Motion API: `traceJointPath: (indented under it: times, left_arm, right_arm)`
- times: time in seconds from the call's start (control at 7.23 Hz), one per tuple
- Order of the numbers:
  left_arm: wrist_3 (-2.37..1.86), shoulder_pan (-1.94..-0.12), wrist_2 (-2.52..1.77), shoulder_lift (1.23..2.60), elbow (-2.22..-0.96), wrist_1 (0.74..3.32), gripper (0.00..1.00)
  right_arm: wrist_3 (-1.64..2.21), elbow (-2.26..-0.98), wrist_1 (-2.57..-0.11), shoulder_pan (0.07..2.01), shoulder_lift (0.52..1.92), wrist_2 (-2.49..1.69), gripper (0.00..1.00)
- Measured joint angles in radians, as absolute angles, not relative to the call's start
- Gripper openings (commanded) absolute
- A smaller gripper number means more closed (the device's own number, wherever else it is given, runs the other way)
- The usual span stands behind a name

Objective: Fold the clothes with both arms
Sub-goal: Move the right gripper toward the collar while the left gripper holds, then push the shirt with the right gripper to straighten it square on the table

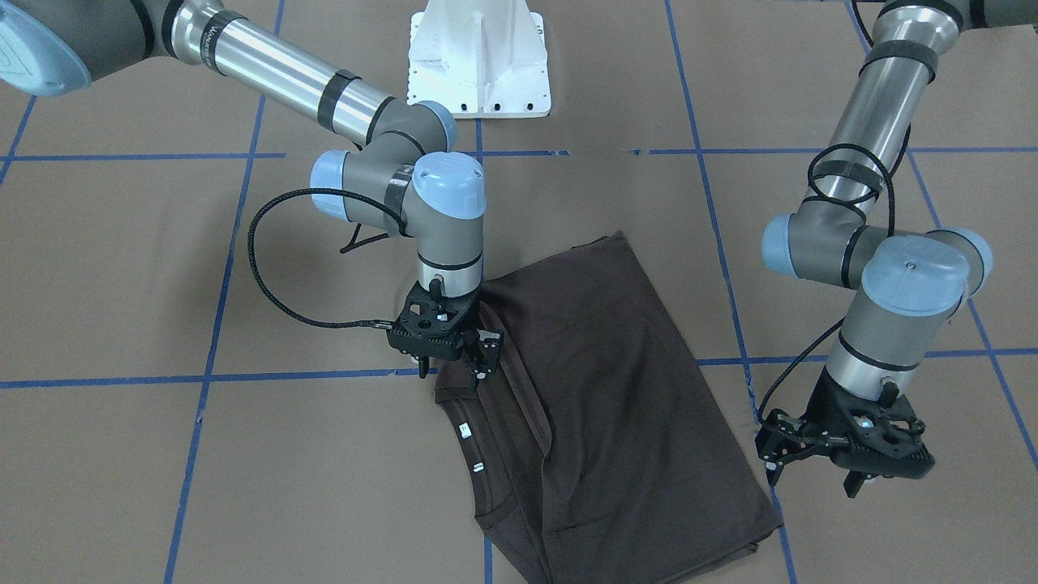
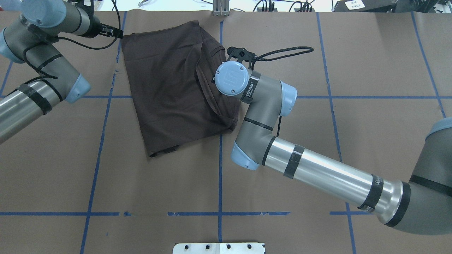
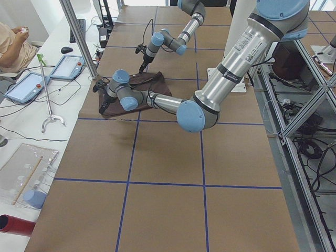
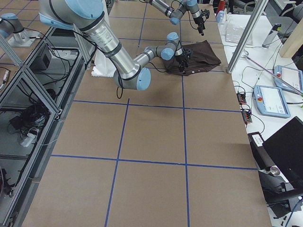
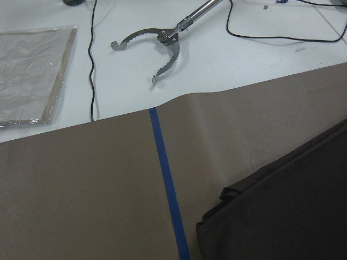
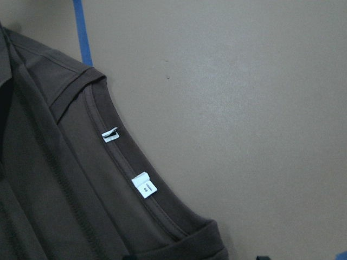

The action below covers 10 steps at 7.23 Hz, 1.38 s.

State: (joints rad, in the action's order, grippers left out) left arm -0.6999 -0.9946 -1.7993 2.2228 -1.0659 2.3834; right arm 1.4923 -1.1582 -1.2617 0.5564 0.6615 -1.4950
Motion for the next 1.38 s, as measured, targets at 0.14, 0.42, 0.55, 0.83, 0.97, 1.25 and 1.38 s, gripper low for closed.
traceJointPath:
  times: [0.14, 0.42, 0.55, 0.83, 0.97, 1.25, 1.38]
  left_arm:
    - [-0.700, -0.993, -1.799, 2.223, -1.066, 2.383, 1.00]
    - [-0.701, -0.993, -1.799, 2.223, -1.065, 2.383, 1.00]
    - [-0.701, -0.993, -1.799, 2.222, -1.065, 2.384, 1.00]
    - [-0.700, -0.992, -1.799, 2.221, -1.065, 2.383, 1.00]
    - [-0.700, -0.993, -1.799, 2.221, -1.065, 2.383, 1.00]
    - [-0.701, -0.991, -1.798, 2.221, -1.065, 2.383, 1.00]
    - [-0.701, -0.991, -1.798, 2.221, -1.065, 2.384, 1.00]
  right_arm:
    - [1.495, -1.156, -1.262, 0.549, 0.665, -1.493, 0.65]
    - [1.499, -1.155, -1.265, 0.540, 0.668, -1.492, 0.61]
    - [1.500, -1.155, -1.267, 0.538, 0.668, -1.491, 0.36]
    - [1.511, -1.155, -1.269, 0.536, 0.667, -1.491, 0.00]
    - [1.520, -1.155, -1.270, 0.535, 0.667, -1.491, 0.00]
    - [1.525, -1.156, -1.271, 0.535, 0.667, -1.491, 0.00]
    - [1.526, -1.161, -1.272, 0.535, 0.670, -1.490, 0.00]
